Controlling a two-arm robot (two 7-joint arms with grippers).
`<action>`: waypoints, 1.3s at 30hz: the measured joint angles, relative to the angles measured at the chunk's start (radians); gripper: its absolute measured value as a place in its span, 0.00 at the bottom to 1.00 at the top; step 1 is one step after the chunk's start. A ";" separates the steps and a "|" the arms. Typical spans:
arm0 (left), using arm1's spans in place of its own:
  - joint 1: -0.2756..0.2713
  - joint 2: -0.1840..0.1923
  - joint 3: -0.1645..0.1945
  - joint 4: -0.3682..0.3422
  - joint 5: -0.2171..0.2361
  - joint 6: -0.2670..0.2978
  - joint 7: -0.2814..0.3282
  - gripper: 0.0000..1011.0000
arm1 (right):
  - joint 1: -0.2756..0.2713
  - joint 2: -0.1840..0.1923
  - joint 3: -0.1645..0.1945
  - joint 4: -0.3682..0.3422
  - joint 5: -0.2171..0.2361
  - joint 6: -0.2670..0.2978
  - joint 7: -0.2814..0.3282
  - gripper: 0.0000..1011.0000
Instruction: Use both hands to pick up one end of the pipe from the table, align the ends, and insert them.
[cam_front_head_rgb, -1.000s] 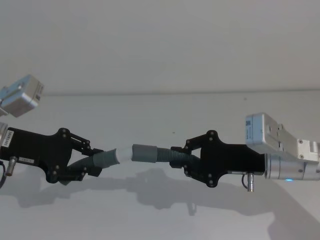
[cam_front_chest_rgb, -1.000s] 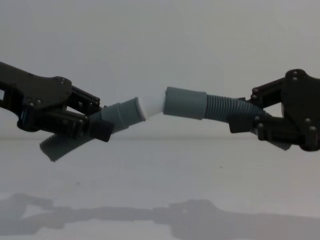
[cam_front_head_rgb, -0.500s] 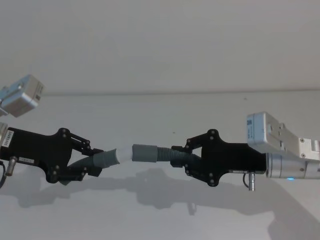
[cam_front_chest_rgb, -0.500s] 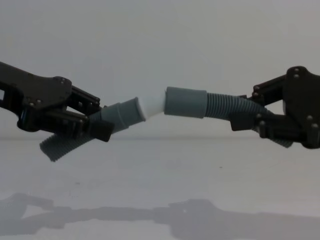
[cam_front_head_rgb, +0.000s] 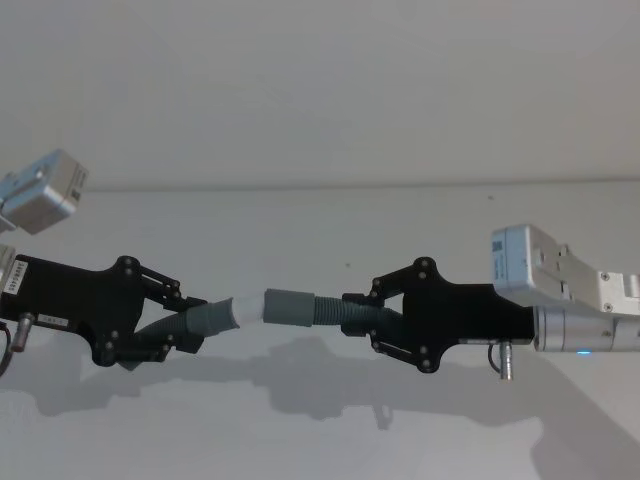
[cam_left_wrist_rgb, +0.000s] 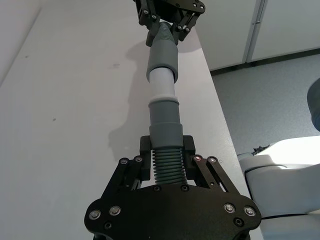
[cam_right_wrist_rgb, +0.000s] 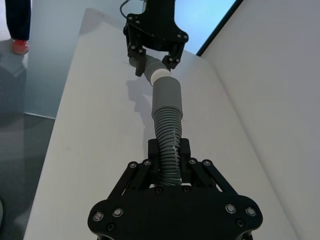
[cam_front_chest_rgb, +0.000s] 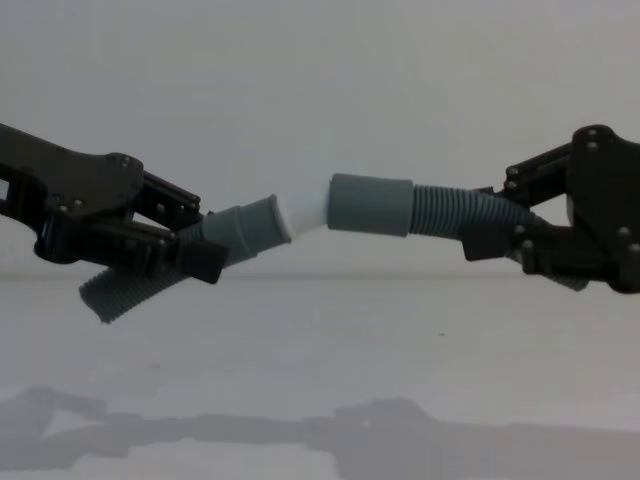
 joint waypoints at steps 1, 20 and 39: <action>0.000 0.000 0.000 0.000 0.000 0.000 0.000 0.33 | 0.000 0.000 0.000 0.000 0.000 0.000 0.000 0.20; 0.000 0.000 0.000 0.000 0.000 0.000 0.000 0.33 | 0.051 0.002 -0.030 -0.002 -0.018 -0.008 0.043 0.20; 0.000 0.000 0.000 0.000 0.000 0.000 0.000 0.33 | 0.062 -0.008 -0.033 0.002 -0.028 -0.014 0.015 0.20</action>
